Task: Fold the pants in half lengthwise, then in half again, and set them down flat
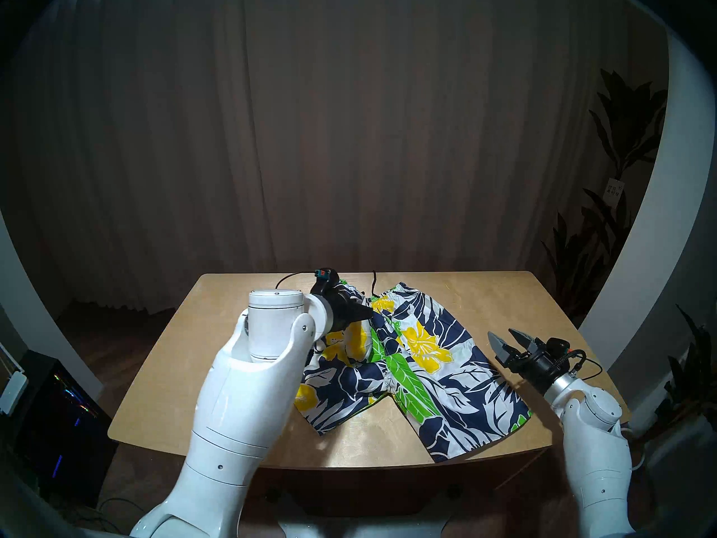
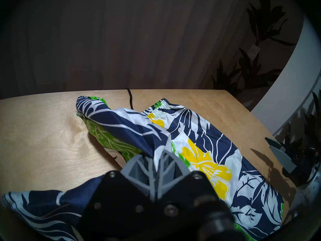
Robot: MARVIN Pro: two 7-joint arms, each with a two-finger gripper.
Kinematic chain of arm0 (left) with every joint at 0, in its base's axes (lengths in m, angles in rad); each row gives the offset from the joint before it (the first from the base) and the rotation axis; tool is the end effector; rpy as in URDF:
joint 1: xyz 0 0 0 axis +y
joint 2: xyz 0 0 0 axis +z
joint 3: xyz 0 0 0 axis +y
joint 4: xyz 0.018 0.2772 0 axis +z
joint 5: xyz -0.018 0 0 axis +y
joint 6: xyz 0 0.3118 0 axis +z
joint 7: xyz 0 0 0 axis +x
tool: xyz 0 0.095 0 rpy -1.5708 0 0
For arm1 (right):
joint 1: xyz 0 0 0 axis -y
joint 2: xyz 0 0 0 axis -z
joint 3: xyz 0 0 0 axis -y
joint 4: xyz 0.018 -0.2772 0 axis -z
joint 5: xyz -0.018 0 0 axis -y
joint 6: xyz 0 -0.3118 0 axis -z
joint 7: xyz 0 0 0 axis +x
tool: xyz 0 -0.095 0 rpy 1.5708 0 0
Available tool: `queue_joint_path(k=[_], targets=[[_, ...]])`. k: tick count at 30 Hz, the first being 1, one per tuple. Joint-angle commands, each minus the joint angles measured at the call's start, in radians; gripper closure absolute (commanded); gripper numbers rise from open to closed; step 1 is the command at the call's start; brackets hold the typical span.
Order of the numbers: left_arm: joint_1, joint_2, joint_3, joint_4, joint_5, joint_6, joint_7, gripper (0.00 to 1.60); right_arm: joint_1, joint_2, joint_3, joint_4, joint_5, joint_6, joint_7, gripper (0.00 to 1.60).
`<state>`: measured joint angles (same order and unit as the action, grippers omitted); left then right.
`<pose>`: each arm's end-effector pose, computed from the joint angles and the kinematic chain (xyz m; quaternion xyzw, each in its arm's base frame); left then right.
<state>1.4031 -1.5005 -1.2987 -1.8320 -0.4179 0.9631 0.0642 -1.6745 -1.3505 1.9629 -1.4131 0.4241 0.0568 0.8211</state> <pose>0.4151 -0.1119 -0.2135 0.8644 -0.1024 0.4540 0.1904 0.3527 -0.1592 -0.3400 -0.7137 -0.0395 -0.6595 0.2324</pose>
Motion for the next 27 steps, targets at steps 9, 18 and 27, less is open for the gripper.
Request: queue_joint_path(k=[9,18,27], targets=[[-0.001,-0.111,-0.017,-0.040,0.023,-0.003,0.278,1.60,0.000,-0.034,-0.046,-0.090,-0.041,-0.069,-0.034,0.00],[-0.051,-0.130,0.110,-0.030,-0.098,-0.003,0.401,1.56,0.013,-0.035,-0.032,-0.076,-0.069,-0.073,-0.073,0.00],[-0.143,-0.165,0.270,0.085,-0.098,-0.003,0.450,1.29,0.007,-0.037,-0.011,-0.075,-0.090,-0.070,-0.102,0.00]])
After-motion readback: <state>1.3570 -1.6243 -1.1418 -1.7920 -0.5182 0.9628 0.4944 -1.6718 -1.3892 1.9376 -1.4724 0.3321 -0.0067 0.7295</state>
